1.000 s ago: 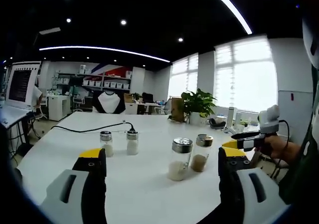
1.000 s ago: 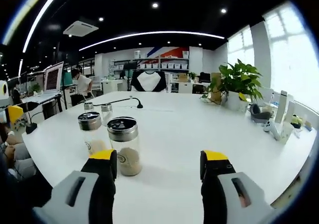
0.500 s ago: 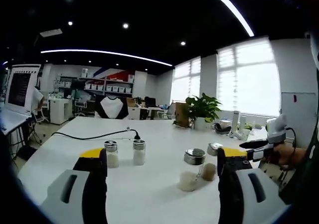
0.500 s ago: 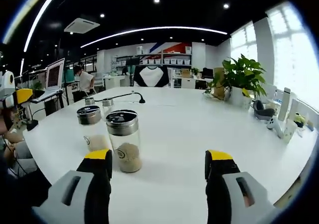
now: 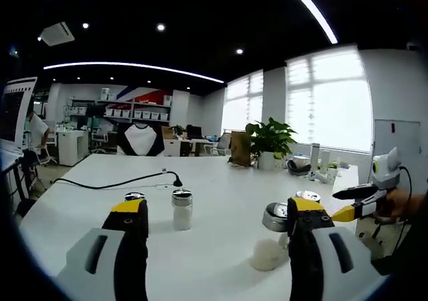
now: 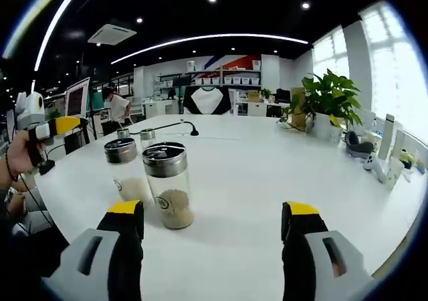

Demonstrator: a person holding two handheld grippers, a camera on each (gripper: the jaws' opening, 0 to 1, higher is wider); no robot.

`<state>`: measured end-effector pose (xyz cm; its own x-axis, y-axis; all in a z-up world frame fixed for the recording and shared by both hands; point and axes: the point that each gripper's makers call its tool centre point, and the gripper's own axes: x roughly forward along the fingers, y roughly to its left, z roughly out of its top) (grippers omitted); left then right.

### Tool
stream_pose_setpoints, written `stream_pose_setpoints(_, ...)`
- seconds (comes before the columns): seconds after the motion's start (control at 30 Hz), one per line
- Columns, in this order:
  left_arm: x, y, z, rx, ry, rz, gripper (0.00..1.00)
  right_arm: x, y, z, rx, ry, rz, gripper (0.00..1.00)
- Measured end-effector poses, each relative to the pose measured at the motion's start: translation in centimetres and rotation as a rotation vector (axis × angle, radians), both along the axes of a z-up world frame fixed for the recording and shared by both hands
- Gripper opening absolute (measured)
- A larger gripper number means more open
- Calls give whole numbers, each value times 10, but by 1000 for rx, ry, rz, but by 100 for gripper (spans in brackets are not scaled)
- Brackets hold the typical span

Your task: Rotate the seasoning bottle until the label or dispensing opening points toward the visible target arrow and the bottle remains upright within the marked orientation range

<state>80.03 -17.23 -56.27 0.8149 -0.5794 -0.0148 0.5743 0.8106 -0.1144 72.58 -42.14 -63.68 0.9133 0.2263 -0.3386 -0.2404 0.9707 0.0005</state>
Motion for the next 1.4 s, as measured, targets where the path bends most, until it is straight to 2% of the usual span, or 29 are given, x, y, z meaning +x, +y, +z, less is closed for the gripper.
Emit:
stream_pose_setpoints(0.23, 32, -15, -5, -26, 0, -16, 87, -2, 3, 2, 11, -3, 20, 87)
stream_pose_setpoints(0.3, 44, -17, -11, -30, -7, -16, 86, -3, 3, 1, 15, 1, 22, 87)
stream_pose_setpoints(0.33, 51, -20, -19, -22, 8, -17, 83, -3, 3, 1, 16, 2, 22, 87)
stream_pose_setpoints(0.37, 53, -22, -29, -11, 58, -16, 82, -4, 2, 0, 17, 4, 20, 87)
stream_pose_setpoints(0.43, 62, -26, -34, -1, 39, -14, 84, -6, 1, 0, 16, 7, 20, 87)
stream_pose_setpoints(0.5, 74, -24, -43, 49, 40, 27, 87, -8, -2, 1, 19, 4, 15, 87)
stream_pose_setpoints(0.63, 95, -25, -52, 19, 65, 30, 83, -10, -5, -2, 8, 24, 20, 87)
stream_pose_setpoints(0.8, 112, -26, -60, 25, 85, 48, 82, -11, -6, 1, 3, 20, 24, 87)
stream_pose_setpoints(1.1, 142, -30, -68, 67, 95, 80, 76, -11, -2, 4, 43, 10, 17, 86)
stream_pose_setpoints(1.3, 162, -29, -81, 51, 156, 102, 74, -12, -2, 4, 45, 5, 17, 86)
stream_pose_setpoints(1.37, 164, -29, -85, 20, 190, 112, 70, -14, -4, 3, 44, 9, 14, 86)
stream_pose_setpoints(1.4, 166, -28, -88, -33, 232, 122, 64, -15, -5, 2, 44, 8, 12, 86)
